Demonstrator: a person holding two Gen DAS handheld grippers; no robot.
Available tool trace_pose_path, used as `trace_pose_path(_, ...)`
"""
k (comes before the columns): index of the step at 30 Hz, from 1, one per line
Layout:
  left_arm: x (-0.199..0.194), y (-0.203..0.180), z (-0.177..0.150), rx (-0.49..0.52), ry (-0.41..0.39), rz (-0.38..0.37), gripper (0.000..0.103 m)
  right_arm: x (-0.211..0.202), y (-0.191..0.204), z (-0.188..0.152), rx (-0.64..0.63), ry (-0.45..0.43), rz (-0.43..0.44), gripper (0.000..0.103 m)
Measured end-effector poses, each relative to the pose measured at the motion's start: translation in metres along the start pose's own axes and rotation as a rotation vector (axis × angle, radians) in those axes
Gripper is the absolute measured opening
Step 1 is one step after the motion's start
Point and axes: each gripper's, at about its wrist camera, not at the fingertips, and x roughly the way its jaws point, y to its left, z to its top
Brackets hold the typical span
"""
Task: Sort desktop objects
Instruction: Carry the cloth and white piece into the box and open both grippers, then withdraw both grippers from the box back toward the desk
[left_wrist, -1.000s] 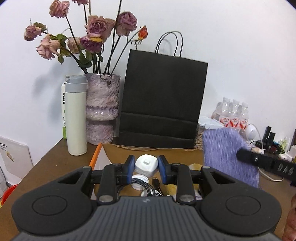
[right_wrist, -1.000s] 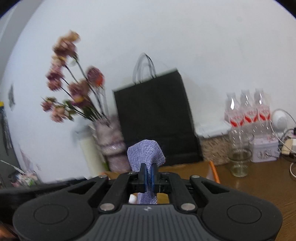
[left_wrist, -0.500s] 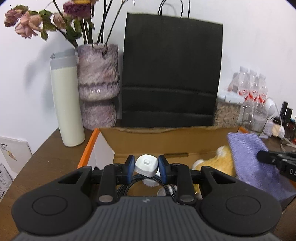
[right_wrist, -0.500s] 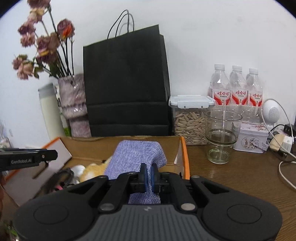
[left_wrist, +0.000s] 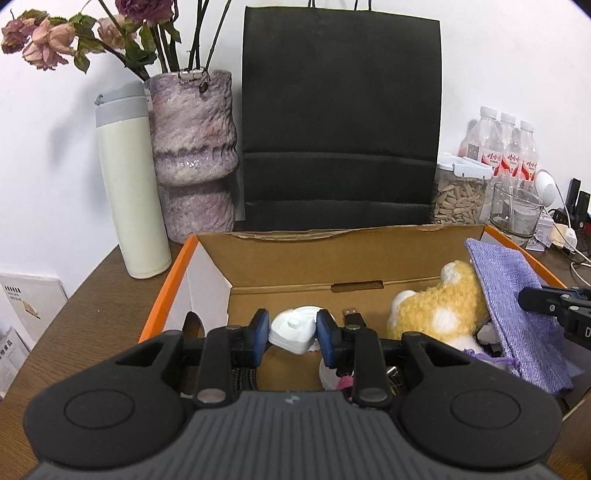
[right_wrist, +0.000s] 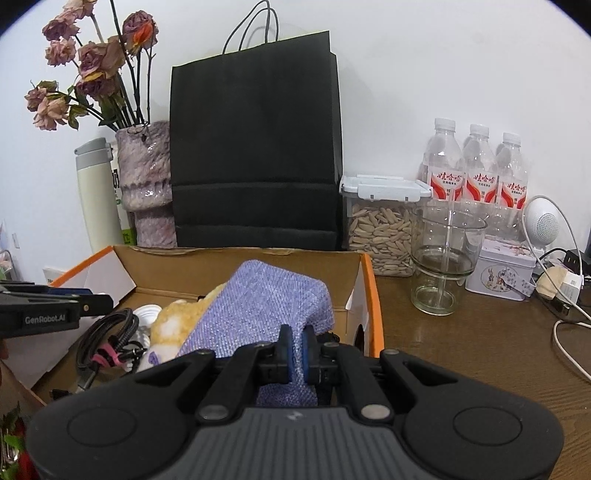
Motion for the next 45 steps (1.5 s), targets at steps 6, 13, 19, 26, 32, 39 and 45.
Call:
trace_pose_path(6, -0.006, -0.001, 0.000, 0.008, -0.036, 0.007, 0.052, -0.002, -0.003, 0.000, 0.031, 0.005, 0.005, 0.020)
trace_pose_path(13, -0.018, -0.002, 0.004, -0.004, -0.106, 0.031, 0.103, -0.011, -0.004, 0.004, 0.061, -0.042, 0.027, 0.080)
trace_pose_path(19, -0.021, -0.003, 0.004, -0.016, -0.123, 0.033, 0.103, -0.017, 0.010, 0.005, 0.011, -0.060, 0.031, 0.099)
trace_pose_path(26, -0.025, -0.002, 0.004, -0.021, -0.135, 0.034, 0.103, -0.023, 0.013, 0.006, 0.010, -0.077, 0.044, 0.103)
trace_pose_path(32, -0.032, -0.001, 0.005, -0.034, -0.149, 0.040, 0.103, -0.029, 0.016, 0.007, 0.011, -0.091, 0.046, 0.103)
trace_pose_path(39, -0.055, 0.003, 0.004, -0.036, -0.186, 0.044, 0.103, -0.049, 0.024, 0.008, -0.010, -0.116, 0.038, 0.103)
trace_pose_path(45, -0.076, 0.011, -0.005, -0.059, -0.183, 0.048, 0.103, -0.072, 0.026, -0.001, -0.023, -0.114, 0.033, 0.103)
